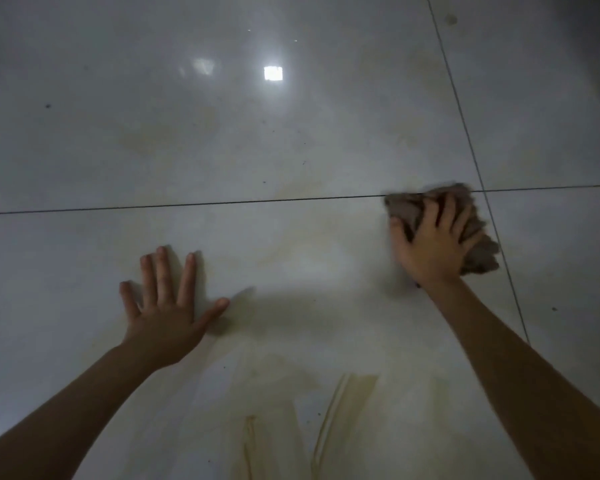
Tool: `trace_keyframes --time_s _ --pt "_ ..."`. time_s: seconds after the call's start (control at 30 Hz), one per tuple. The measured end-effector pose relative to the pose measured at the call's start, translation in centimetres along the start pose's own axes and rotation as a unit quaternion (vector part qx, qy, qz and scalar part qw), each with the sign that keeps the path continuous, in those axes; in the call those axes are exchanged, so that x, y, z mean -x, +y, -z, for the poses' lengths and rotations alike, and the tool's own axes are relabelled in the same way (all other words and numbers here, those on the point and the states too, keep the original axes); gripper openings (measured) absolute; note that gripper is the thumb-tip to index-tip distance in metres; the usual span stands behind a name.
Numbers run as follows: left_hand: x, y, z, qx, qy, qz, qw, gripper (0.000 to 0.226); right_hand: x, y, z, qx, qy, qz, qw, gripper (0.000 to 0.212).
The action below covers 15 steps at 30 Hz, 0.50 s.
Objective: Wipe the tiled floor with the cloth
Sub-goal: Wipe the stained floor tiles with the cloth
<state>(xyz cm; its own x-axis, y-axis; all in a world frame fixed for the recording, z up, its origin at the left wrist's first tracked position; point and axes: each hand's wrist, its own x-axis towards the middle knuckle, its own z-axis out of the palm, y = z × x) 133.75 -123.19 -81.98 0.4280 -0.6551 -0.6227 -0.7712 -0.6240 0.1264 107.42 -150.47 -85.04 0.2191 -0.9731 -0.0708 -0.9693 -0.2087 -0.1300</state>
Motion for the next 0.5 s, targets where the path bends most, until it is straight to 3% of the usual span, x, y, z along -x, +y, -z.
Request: trace_keyframes --time_s 0.07,0.2,0.3,0.37,0.4,0.43,0.5 --pt "-0.2 -0.2 -0.1 0.017 0.0 -0.007 1.0 0.094 1.2 -5.2 -0.6 -0.002 0.015 -0.013 1.0 0.079" --pt "-0.2 -1.0 -0.3 0.098 0.036 -0.026 0.994 0.084 8.7 -16.6 -3.2 -0.04 0.013 0.239 0.97 0.064" --pt "1.4 -2.8 -0.6 0.169 0.138 -0.055 0.974 0.08 15.4 -19.6 -4.3 -0.047 -0.038 0.465 0.883 0.056" --pt "3.0 -5.1 -1.0 0.138 0.176 -0.063 0.973 0.073 14.9 -17.6 -4.3 -0.029 -0.048 0.609 0.791 0.049" --pt "3.8 -6.6 -1.4 0.106 0.186 -0.056 0.975 0.071 13.0 -16.3 -4.1 -0.013 -0.023 0.646 0.763 0.046" --pt "4.7 -8.1 -1.9 0.079 0.189 -0.038 0.978 0.071 10.7 -15.3 -4.0 -0.002 0.004 0.64 0.768 0.046" --pt "6.8 -10.9 -3.0 0.051 0.176 0.017 0.983 0.075 6.2 -14.2 -3.3 0.004 0.026 0.501 0.865 0.049"
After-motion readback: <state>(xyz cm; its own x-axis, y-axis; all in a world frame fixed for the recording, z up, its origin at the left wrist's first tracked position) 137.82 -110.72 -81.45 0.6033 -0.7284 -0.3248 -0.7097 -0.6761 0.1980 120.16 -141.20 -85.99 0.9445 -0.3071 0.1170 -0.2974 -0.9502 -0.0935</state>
